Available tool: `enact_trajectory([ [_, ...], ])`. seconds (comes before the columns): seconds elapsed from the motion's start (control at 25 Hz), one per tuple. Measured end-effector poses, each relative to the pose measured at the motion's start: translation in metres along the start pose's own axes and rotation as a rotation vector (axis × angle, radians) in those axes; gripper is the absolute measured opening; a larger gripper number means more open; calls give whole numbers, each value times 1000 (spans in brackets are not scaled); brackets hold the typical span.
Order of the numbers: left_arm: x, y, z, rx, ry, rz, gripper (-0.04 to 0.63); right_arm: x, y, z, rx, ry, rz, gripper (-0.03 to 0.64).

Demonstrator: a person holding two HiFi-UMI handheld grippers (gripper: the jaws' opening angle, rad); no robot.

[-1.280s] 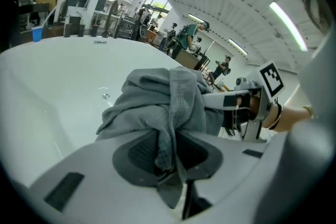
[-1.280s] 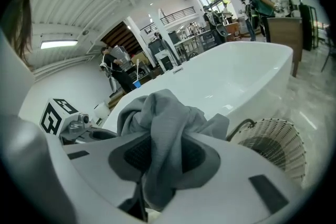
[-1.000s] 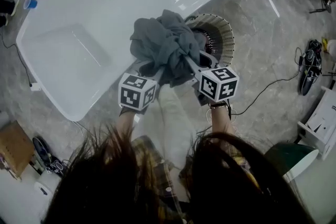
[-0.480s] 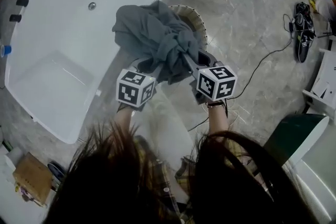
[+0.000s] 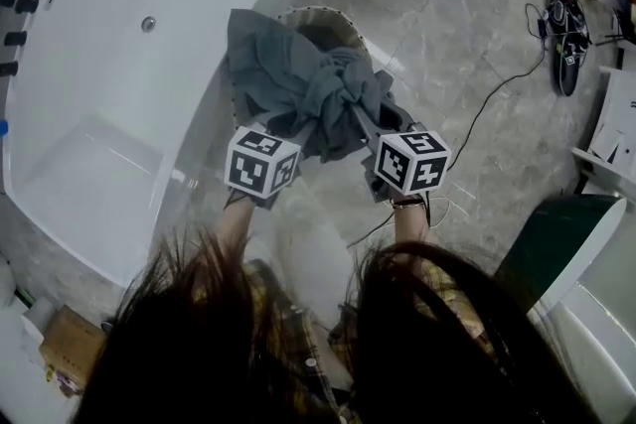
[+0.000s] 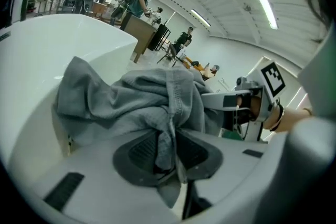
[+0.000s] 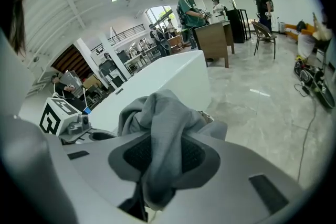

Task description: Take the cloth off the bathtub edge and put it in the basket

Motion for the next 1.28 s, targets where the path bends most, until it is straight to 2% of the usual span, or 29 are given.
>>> enact_trajectory([
  [0.4, -20, 22, -5, -50, -2, 23, 104, 13, 25, -20, -27, 49, 12, 112],
  [0.84, -76, 37, -10, -91, -9, 97, 104, 13, 86, -41, -78, 48, 50, 112],
  [1.04, -102, 48, -19, -124, -30, 133, 103, 14, 115, -59, -122, 54, 60, 114],
  [1.28, -136, 61, -31, -182, -67, 186, 97, 13, 155, -79, -207, 9, 68, 117],
])
Point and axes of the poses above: the fingertips, and each gripper's own axes: y forward along the fingers, x to its right, z out of its top, the point moved 3 cm from there along -y, backward along the fingers, and after that the axes turned 14 degrees about -y, right-handed, at the moved point
